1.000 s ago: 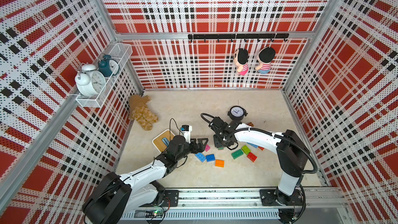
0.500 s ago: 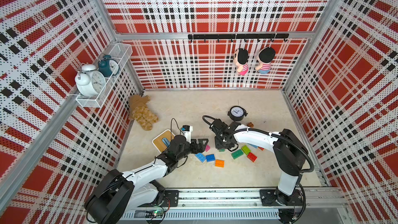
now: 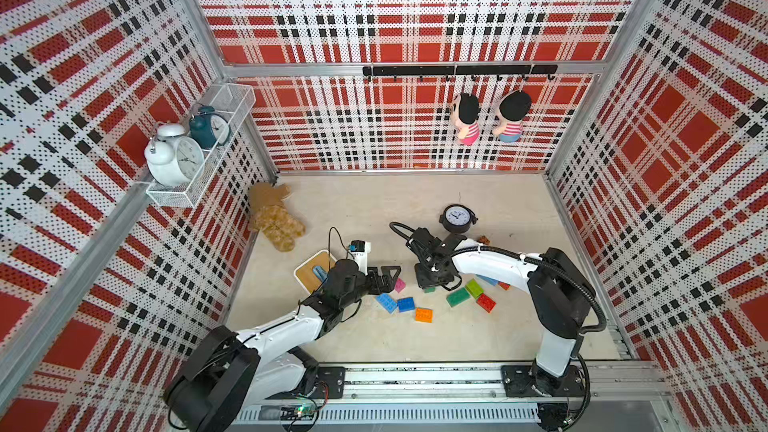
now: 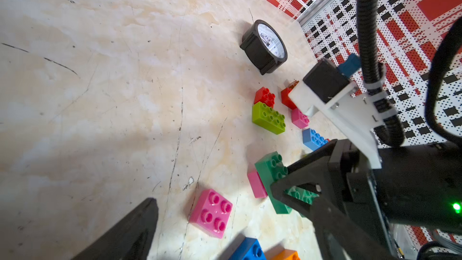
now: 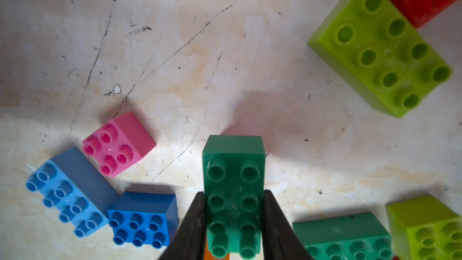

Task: Assemble a heart with building blocks
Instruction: Assemble the building block at the center of the board.

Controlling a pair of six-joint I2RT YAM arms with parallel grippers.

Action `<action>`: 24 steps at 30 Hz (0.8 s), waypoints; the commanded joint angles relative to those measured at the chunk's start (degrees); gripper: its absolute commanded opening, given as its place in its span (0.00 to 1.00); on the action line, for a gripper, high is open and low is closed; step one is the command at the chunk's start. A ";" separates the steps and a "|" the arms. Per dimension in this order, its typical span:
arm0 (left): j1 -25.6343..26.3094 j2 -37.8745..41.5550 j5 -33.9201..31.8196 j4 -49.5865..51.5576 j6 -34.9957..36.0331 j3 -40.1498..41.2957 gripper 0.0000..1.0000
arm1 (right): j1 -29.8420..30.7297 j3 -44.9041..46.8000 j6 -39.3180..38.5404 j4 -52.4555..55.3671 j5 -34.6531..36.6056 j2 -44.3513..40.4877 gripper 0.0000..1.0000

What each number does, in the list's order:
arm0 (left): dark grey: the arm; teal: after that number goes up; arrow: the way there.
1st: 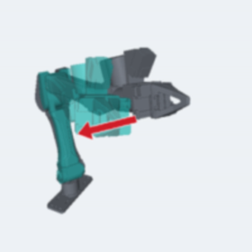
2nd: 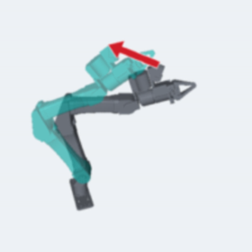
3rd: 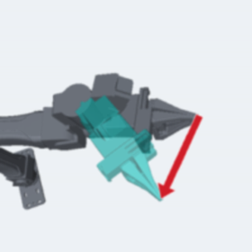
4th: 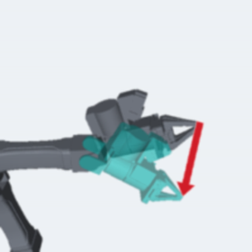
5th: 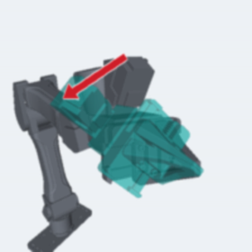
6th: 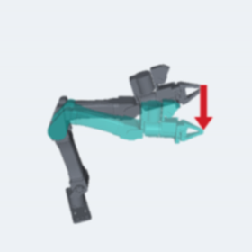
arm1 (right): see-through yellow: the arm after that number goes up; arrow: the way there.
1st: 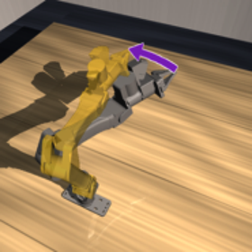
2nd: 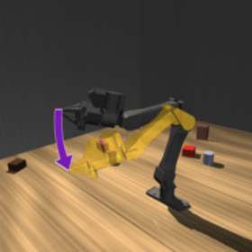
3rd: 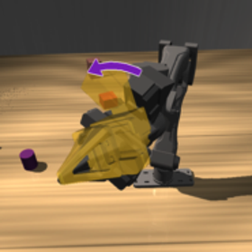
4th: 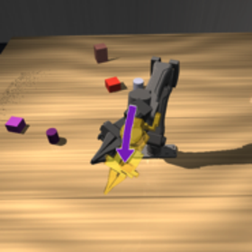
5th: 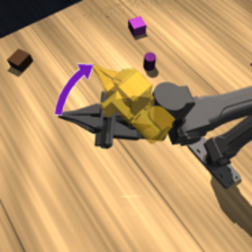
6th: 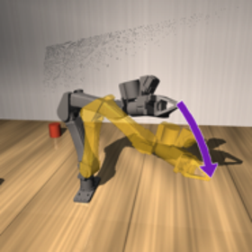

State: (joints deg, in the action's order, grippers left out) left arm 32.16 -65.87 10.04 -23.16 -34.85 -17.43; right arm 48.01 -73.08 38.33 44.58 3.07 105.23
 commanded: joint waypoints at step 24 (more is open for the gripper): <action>-1.75 0.17 -0.29 -0.13 1.97 -3.12 0.98 | -1.80 2.70 2.66 4.51 1.05 7.14 0.00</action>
State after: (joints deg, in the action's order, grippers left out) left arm 30.83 -65.14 10.02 -23.05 -34.11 -18.83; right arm 46.70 -74.11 38.72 46.41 1.63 106.24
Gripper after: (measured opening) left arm 0.982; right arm 0.340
